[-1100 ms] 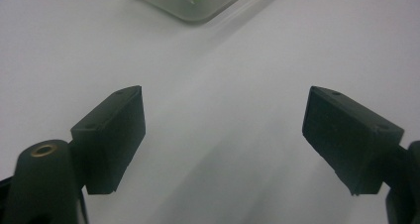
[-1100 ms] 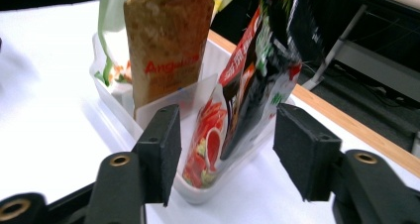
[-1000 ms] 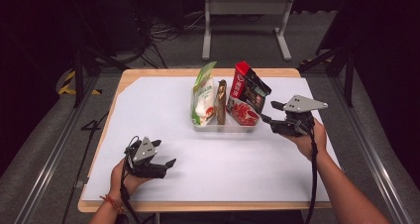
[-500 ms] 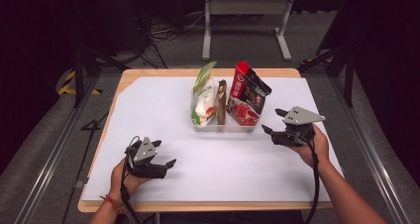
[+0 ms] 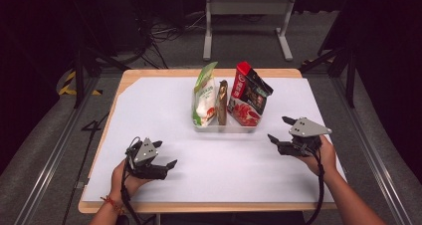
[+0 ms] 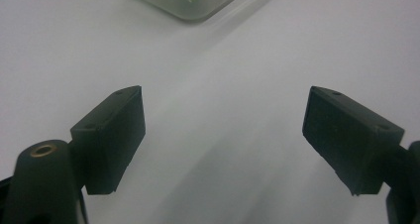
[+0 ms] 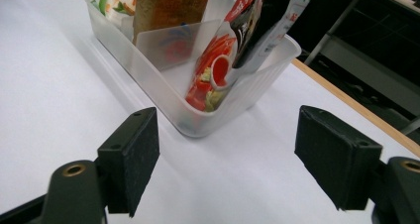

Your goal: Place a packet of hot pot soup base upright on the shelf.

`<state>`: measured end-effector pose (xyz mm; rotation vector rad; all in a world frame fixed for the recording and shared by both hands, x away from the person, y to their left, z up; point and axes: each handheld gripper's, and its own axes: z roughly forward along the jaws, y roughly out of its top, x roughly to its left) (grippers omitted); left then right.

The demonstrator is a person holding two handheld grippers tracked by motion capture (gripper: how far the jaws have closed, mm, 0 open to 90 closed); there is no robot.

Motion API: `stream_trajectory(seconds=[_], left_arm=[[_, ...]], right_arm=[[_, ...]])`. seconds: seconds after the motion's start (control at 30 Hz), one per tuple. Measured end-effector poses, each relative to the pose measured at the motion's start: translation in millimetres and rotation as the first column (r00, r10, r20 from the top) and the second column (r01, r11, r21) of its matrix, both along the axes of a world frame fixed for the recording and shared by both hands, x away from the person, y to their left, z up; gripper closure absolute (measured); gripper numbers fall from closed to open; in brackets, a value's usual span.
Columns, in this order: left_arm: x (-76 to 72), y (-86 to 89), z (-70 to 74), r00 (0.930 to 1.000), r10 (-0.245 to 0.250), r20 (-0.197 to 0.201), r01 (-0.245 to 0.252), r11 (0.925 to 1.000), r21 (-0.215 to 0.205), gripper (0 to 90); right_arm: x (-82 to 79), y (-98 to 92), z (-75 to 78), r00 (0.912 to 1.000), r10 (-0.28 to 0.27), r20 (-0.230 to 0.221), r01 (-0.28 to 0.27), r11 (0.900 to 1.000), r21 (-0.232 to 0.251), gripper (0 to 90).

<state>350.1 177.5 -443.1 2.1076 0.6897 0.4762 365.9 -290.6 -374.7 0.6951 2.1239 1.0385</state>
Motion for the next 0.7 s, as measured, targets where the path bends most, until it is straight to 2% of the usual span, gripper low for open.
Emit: stream_trajectory(seconds=[0.7], left_arm=[[-0.4,-0.3,-0.2,1.0,-0.002,0.004,0.002,1.0,0.006,17.3]], right_arm=[[-20.5,-28.2,-19.3,0.9993,-0.039,-0.003,0.039,0.999,-0.012,24.1]])
